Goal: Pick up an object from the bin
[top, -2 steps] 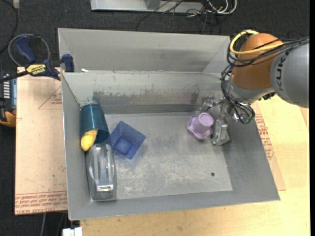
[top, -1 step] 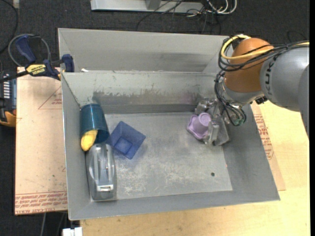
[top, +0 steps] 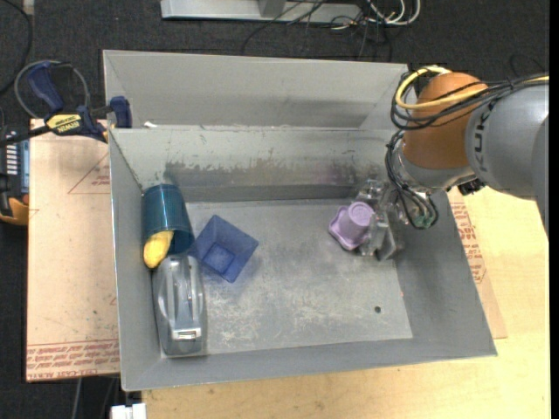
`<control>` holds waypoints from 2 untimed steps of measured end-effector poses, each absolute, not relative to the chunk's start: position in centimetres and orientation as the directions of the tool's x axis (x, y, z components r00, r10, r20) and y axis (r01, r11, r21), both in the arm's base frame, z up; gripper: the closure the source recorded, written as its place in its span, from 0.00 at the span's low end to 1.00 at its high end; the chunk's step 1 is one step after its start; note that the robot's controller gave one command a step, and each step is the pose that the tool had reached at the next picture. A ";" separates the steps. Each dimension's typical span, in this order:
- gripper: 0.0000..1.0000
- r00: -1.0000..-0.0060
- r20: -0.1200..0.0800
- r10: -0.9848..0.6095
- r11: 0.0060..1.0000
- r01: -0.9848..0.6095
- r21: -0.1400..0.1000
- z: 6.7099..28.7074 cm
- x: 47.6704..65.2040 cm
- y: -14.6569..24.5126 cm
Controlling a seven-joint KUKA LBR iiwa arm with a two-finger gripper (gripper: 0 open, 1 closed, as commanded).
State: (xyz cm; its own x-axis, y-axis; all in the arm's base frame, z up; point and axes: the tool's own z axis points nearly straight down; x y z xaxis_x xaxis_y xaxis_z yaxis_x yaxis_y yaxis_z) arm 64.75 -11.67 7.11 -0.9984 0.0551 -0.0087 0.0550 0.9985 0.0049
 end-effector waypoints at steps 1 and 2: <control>1.00 -0.998 -0.009 0.055 0.998 0.055 0.005 7.1 64.8 -11.7; 1.00 -0.998 -0.005 0.055 0.998 0.055 0.005 9.5 64.6 -11.6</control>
Offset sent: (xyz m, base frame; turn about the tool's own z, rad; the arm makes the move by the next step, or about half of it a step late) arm 0.0000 -0.0002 0.0446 0.0000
